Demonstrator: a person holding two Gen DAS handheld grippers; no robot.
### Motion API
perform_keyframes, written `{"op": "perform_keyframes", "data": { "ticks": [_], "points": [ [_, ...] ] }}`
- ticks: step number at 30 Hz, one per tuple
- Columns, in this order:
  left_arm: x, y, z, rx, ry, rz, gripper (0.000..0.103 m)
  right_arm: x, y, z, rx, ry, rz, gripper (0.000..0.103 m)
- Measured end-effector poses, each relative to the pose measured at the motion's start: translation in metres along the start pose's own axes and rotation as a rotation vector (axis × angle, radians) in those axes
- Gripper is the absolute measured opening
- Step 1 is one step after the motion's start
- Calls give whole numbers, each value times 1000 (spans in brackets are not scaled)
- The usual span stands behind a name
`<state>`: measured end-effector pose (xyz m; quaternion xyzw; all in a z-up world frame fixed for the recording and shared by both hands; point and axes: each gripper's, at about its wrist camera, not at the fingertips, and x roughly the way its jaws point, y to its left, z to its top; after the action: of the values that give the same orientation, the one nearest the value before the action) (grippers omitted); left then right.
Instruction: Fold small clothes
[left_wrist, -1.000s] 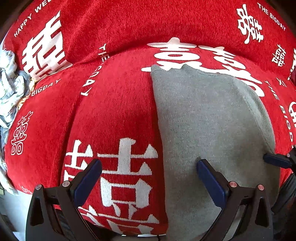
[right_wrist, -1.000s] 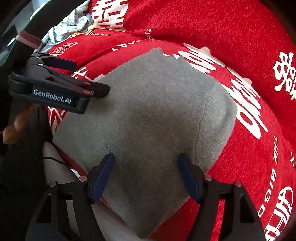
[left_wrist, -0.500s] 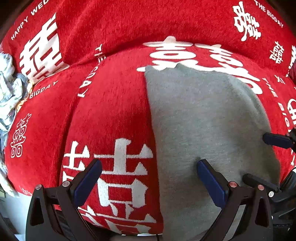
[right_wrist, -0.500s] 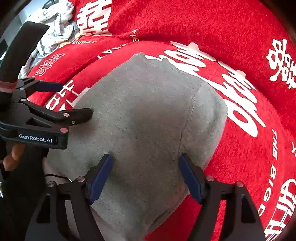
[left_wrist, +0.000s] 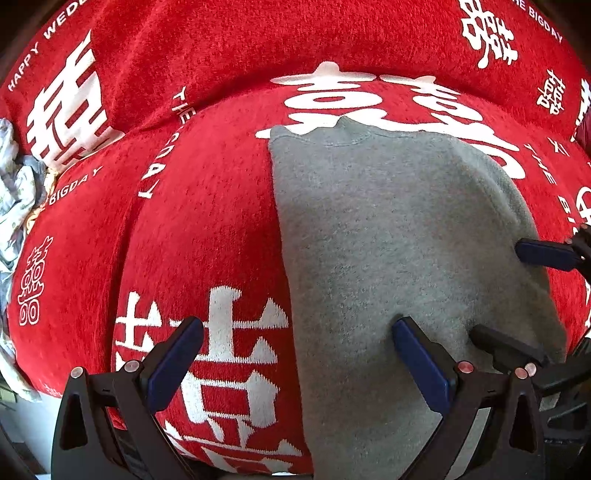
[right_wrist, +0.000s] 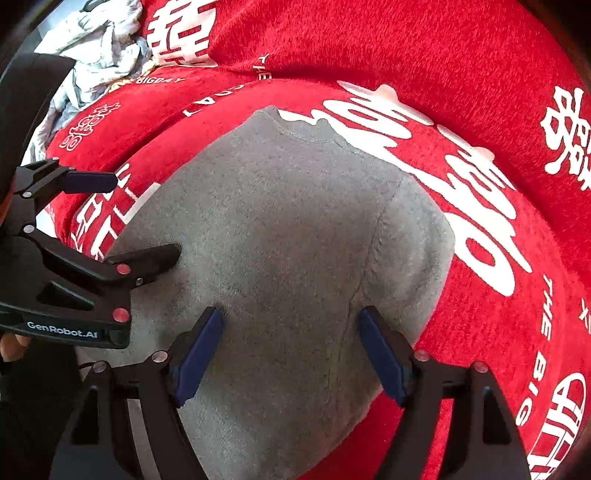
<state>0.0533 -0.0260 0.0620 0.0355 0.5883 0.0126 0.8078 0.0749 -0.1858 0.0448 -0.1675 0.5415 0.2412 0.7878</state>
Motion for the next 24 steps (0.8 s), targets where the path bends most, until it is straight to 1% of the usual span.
{"op": "perform_keyframes", "data": {
  "ticks": [3, 7, 14, 16, 18, 20, 21, 24],
  "points": [
    [-3, -1, 1, 11, -3, 10, 103, -11, 1, -2, 6, -12, -36, 80],
    [-9, -3, 1, 13, -5, -6, 103, -32, 1, -6, 15, -35, -40, 80],
    [-20, -12, -4, 43, -23, -21, 103, -45, -2, -11, 43, -17, -53, 80],
    [-25, -15, -5, 50, -30, -37, 103, -46, -3, -12, 49, -12, -57, 80],
    [-29, -16, -6, 43, -30, -50, 103, -47, -2, -14, 56, -5, -61, 80],
    [-34, -14, -8, 22, -39, -46, 103, -49, -1, -16, 59, -1, -65, 80],
    [-36, -14, -10, 13, -30, -46, 103, -50, -1, -17, 62, -1, -66, 80],
    [-35, -14, -13, 10, 9, -80, 103, -54, 2, -20, 63, -2, -67, 80]
  ]
}}
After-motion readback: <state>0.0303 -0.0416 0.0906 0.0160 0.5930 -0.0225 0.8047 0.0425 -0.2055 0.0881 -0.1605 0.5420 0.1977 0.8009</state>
